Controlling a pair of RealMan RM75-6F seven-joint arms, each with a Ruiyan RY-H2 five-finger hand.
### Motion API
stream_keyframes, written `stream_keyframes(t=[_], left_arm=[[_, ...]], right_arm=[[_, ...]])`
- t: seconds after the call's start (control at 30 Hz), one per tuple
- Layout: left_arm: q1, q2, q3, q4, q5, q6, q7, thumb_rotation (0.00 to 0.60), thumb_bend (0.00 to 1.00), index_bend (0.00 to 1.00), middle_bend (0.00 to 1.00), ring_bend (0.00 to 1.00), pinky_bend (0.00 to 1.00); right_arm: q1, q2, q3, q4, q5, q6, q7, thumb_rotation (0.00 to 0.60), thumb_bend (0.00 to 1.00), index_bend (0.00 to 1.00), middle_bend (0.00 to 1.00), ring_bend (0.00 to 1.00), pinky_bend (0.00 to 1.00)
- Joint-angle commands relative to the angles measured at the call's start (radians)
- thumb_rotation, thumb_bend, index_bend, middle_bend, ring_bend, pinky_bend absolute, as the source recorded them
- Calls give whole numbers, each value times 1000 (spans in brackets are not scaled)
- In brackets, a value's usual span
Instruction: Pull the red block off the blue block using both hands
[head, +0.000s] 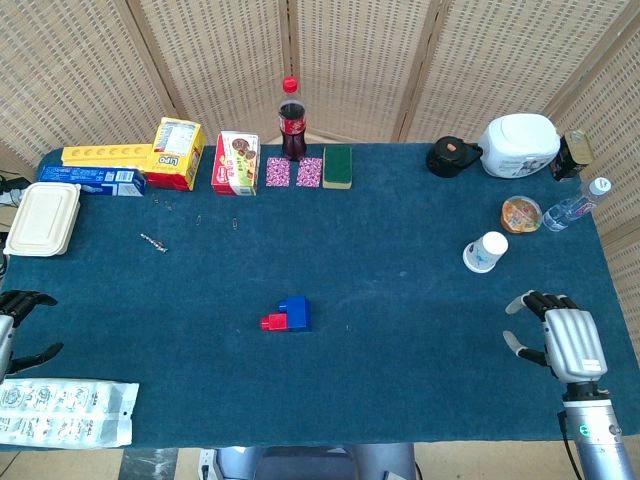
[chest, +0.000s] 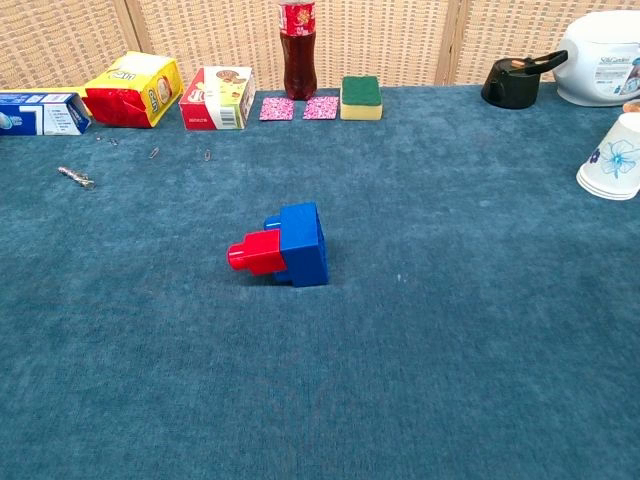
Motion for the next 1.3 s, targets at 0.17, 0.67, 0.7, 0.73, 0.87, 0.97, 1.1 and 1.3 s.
stream_keyframes(t=[0.17,0.67,0.7,0.73,0.87,0.97,1.1,1.3], left_arm=[[1,3,-1,0,-1,-1,-4,600,127,389,414,318,373],[3,7,0,-2,10,9,-15,600,127,389,414,318,372],[4,8,0,-3,9,10,-15,600,128,389,414,318,372],[4,9,0,-3,8,10,-15,600,128,389,414,318,372],[3,15,-4,-8,-2,5,-16,600,128,389,414,318,373],[0,19,-11,-10,-11,2,-12,600,128,389,414,318,373],[-10,23,-19,-15,-20,-11,3,600,128,390,414,318,372],[-28,31,-27,-41,-24,-33,32,600,128,390,414,318,372]], right_arm=[[-2,-2,-1,3,2,0,5,600,289,455,437,441,362],[-5,10,-1,-5,-8,6,16,600,289,451,438,441,362],[-3,11,-1,-4,-6,2,19,600,289,450,438,441,362],[-2,11,-1,-2,-6,-2,23,600,289,450,438,441,363],[13,11,-2,8,-11,-29,53,600,289,444,438,441,369],[28,7,-6,13,-24,-50,65,600,289,436,437,441,370],[69,1,-16,-1,-61,-109,107,600,289,411,429,439,375],[171,-14,-19,-41,-107,-249,201,600,281,313,395,421,375]])
